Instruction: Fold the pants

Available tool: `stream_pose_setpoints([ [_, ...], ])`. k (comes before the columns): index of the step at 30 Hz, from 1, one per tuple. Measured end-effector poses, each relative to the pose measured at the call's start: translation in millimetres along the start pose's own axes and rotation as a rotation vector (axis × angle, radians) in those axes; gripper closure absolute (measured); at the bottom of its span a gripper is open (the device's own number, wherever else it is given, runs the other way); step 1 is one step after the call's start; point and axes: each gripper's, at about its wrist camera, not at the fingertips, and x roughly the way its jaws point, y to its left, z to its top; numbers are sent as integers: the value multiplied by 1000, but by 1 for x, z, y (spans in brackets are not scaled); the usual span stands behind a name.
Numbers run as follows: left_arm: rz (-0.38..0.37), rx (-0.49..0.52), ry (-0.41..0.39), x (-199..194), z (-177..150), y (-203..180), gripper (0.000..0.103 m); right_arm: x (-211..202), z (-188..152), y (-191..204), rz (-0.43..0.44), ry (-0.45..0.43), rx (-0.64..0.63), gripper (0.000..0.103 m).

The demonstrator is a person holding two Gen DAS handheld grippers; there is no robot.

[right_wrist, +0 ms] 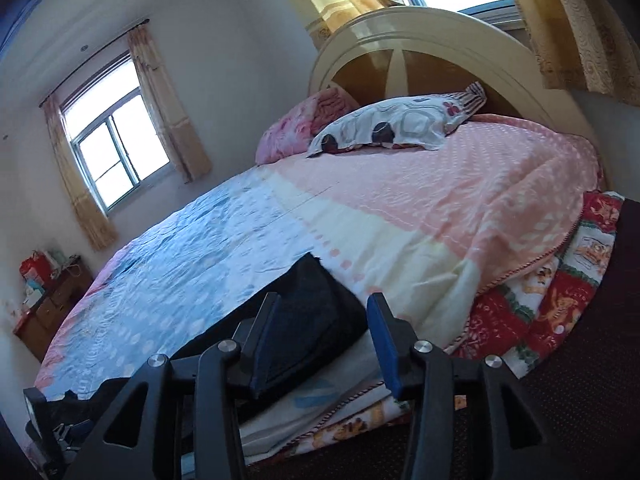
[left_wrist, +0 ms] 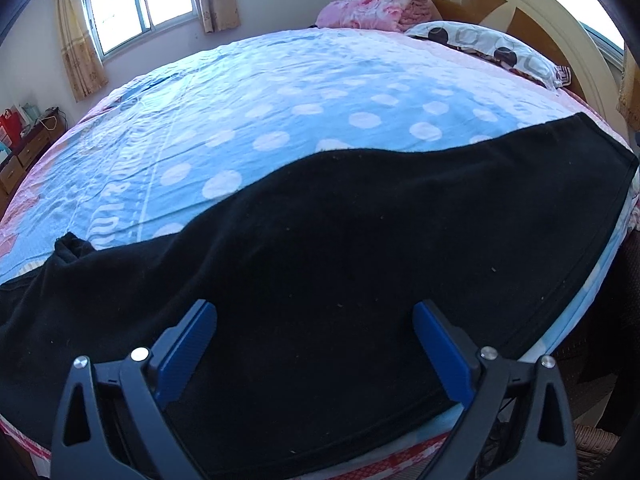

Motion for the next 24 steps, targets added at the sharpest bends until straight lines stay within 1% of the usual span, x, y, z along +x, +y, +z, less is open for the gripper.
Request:
stream_pose_setpoints([
  [3,-1,0,1,0,0,-1,2,15,-3,1,-31,31,-26,57],
  [4,-2,-1,2,0,0,-1,2,23,-5,-1,-33,62,-20,57],
  [5,-1,-1,3,0,0,-1,2,28,-8,-3,-14,88,-5,57],
  [6,-1,-2,3,0,0,-1,2,27,-11,-3,-4,92,-1,58],
  [7,-1,-2,4,0,0,-2,2,25,-12,0,-8,86,-16,61],
  [8,-1,-1,4,0,1,-2,2,23,-13,2,-11,84,-31,73],
  [9,-1,-1,3,0,1,-2,2,23,-13,4,-22,78,-51,77],
  [11,-3,-3,4,0,1,-1,2,22,-12,8,-44,73,-73,77],
  [15,-2,-3,2,1,0,-1,2,24,-16,12,-16,83,-85,78],
  [17,-3,-3,0,0,0,-1,2,26,-17,14,-1,95,-94,97],
  [19,-3,-5,-6,-2,1,-1,2,26,-15,14,-16,94,-113,97],
  [21,-4,-9,-16,-5,1,0,2,24,-11,13,-25,73,-127,97],
  [24,-5,-2,-13,-4,2,-1,2,22,-5,5,-27,64,-104,97],
])
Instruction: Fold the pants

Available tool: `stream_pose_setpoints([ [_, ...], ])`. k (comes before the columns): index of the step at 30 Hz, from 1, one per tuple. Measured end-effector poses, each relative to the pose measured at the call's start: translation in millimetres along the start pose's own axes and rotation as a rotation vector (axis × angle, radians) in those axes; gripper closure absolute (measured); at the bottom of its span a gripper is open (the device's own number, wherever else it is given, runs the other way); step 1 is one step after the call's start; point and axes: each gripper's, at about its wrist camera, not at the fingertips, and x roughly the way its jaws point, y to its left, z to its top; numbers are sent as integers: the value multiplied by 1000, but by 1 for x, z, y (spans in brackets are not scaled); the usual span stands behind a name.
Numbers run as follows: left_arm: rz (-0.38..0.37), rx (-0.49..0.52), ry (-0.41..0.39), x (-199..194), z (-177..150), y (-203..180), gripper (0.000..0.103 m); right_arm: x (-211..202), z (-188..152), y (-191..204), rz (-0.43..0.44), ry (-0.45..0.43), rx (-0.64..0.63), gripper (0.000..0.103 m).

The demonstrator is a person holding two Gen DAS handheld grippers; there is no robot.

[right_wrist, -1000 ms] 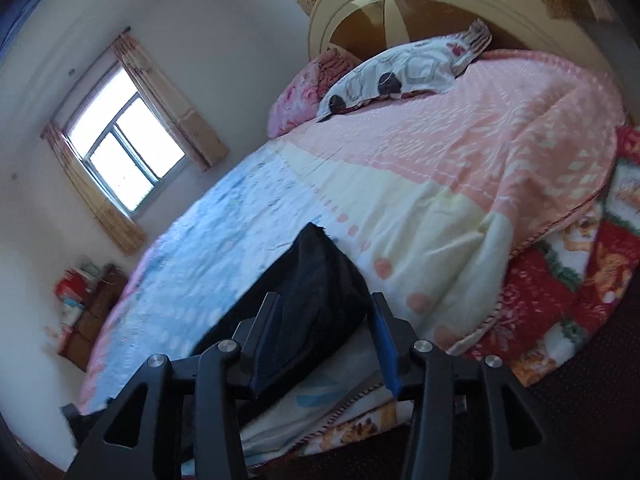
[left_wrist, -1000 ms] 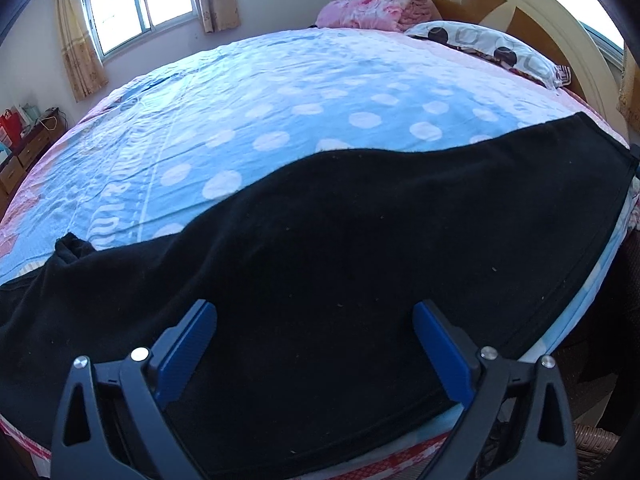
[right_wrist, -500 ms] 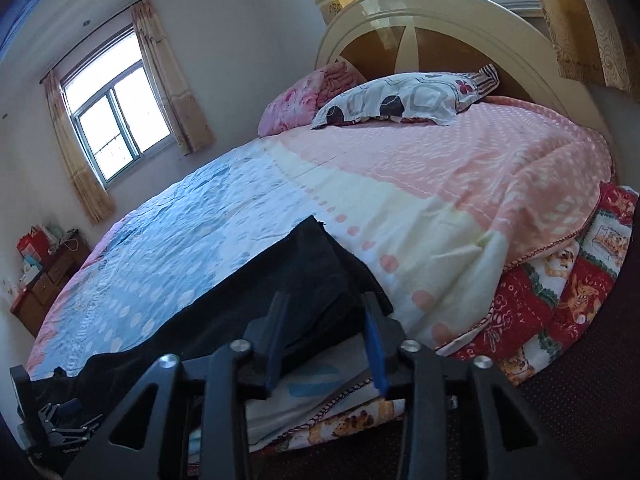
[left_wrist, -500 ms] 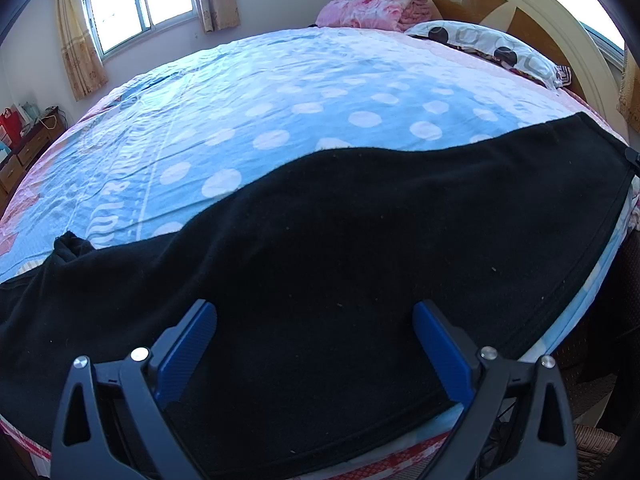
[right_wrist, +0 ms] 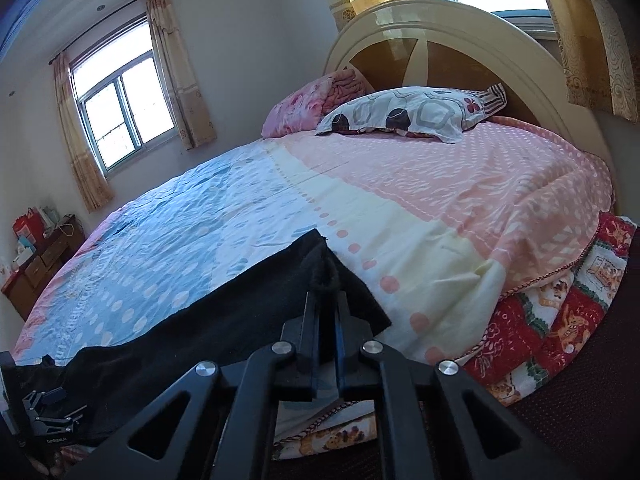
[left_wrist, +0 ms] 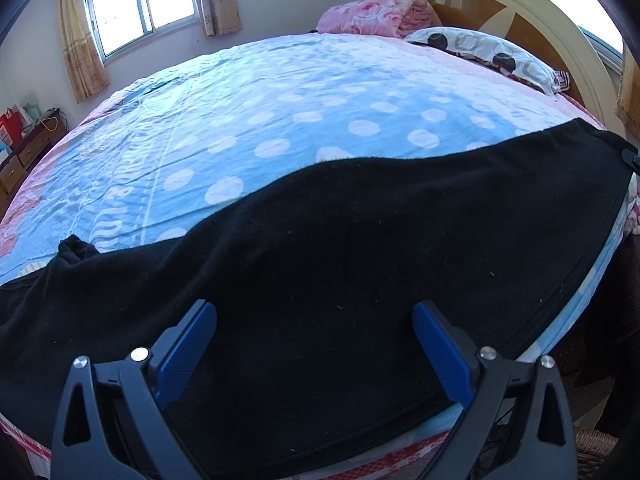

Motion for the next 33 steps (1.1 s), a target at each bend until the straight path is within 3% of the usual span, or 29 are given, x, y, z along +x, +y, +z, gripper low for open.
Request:
stream_pose_setpoints([
  [4,-1,5,7,2,-1,-1,2,10,-4,-13,-11,40,45,97],
  [9,-3,-2,2,0,-1,1,2,3,-2,-28,78,1,156,91],
  [12,-11,-10,-14,-3,0,2,2,-12,5,-39,101,-74,225,72],
  [14,-19,-18,-32,-7,2,3,2,-14,9,-40,99,-104,209,50],
  [15,-21,-20,-40,-9,2,4,2,-13,10,-39,103,-106,204,49],
  [20,2,-30,-70,-16,6,11,2,26,8,-33,134,18,180,49],
  [27,24,-82,-70,-16,8,28,3,17,-4,-1,125,46,59,51],
  [33,64,-107,-34,-8,7,36,3,17,-10,-20,237,52,244,62],
])
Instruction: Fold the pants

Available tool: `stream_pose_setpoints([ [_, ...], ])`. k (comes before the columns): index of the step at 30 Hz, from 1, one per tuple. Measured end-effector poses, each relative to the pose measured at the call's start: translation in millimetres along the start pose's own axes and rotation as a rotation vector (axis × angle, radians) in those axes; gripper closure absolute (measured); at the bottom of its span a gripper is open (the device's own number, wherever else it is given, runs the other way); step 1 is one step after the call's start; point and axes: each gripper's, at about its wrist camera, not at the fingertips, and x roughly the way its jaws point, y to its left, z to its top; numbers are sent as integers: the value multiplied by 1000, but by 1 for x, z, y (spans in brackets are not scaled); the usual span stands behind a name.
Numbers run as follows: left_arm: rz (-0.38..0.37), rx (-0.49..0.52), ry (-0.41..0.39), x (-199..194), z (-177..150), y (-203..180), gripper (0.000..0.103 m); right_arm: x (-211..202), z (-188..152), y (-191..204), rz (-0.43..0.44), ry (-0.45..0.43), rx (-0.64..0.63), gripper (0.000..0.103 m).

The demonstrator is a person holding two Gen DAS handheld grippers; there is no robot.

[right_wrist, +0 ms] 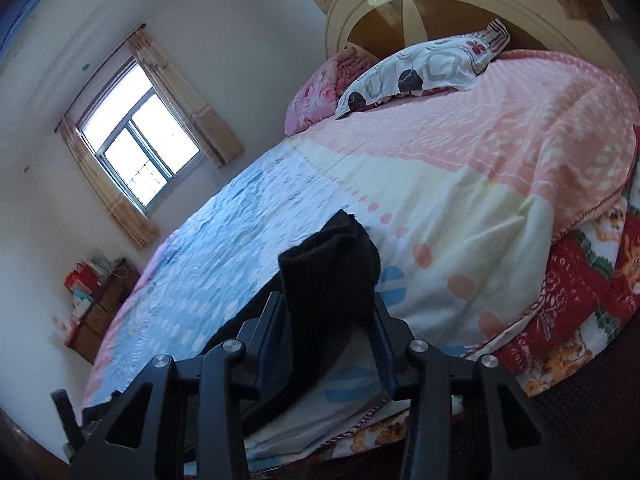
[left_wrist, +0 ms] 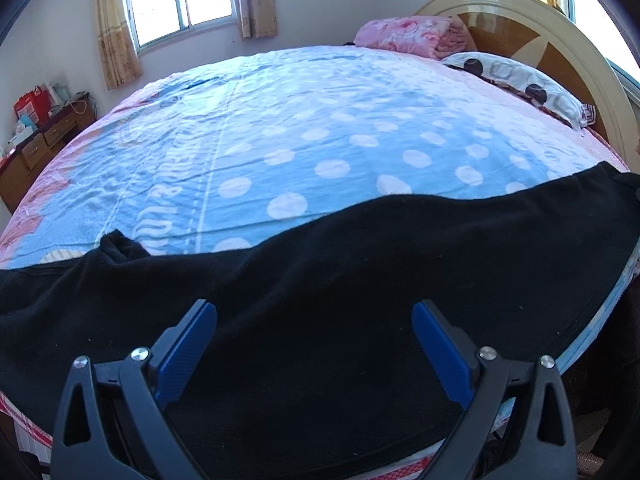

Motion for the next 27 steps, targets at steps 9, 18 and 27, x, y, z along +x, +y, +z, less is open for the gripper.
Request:
stream_pose_setpoints([
  [9,37,19,37,7,-6,-1,3,16,-11,4,63,17,72,71],
  [18,32,27,49,9,-8,0,3,19,-11,2,23,22,70,97],
  [27,115,4,-33,-21,5,51,3,3,-6,103,51,-37,-240,97],
])
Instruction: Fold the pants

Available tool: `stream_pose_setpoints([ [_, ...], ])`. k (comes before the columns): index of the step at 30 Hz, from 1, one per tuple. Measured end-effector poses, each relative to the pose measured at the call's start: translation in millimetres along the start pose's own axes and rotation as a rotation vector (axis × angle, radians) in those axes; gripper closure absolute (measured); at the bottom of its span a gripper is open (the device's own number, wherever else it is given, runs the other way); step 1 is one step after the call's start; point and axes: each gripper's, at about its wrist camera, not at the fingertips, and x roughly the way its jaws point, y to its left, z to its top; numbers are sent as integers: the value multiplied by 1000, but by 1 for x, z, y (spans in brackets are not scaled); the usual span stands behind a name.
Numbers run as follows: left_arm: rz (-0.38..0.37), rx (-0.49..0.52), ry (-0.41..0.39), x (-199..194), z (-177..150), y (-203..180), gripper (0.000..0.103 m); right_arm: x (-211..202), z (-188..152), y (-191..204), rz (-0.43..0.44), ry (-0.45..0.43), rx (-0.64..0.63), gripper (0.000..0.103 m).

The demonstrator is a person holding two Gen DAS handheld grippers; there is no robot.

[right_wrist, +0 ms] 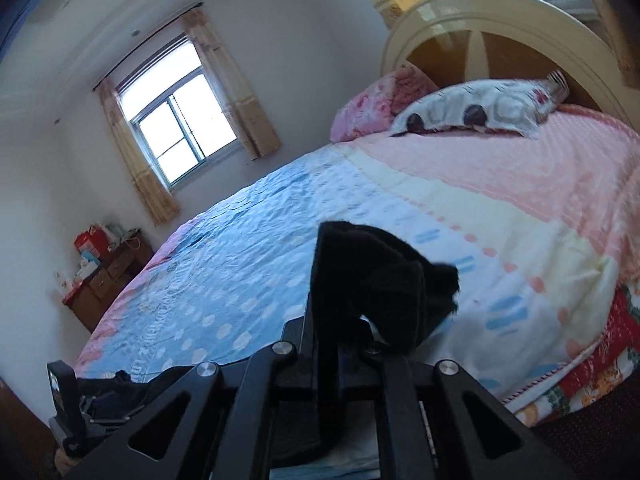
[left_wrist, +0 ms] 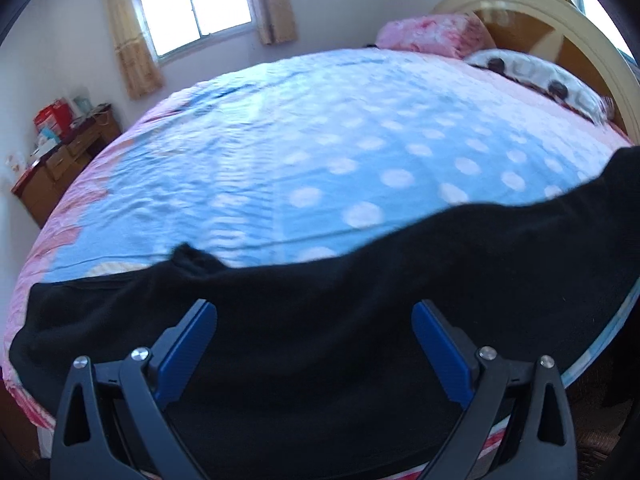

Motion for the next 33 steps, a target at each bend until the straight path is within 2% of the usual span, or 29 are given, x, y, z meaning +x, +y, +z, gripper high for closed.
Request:
stream_pose_setpoints([
  [5,84,-171,-31,-15,-1,79,3,10,-3,91,122,37,-221,97],
  [9,147,-273,-55,-23,-8,126,3,35,-33,178,253,105,-426,97],
  [13,173,-333,-66,-25,-17,153,3,65,-99,263,361,199,-666,97],
  [16,169,-341,-61,-23,-26,162,3,85,-158,301,401,288,-798,97],
  [20,168,-333,-52,-16,-33,165,3,94,-212,323,396,304,-925,97],
  [25,143,-349,-35,-7,-37,168,3,110,-230,327,333,332,-955,93],
  [27,140,-355,-29,-5,-38,168,3,105,-234,331,314,309,-984,86],
  [28,140,-357,-27,-5,-38,169,3,104,-237,333,314,305,-1002,79],
  [29,139,-358,-24,-5,-39,168,3,102,-240,334,310,297,-1017,77],
  [33,127,-353,-28,-8,-38,165,3,102,-240,335,305,299,-1019,75],
])
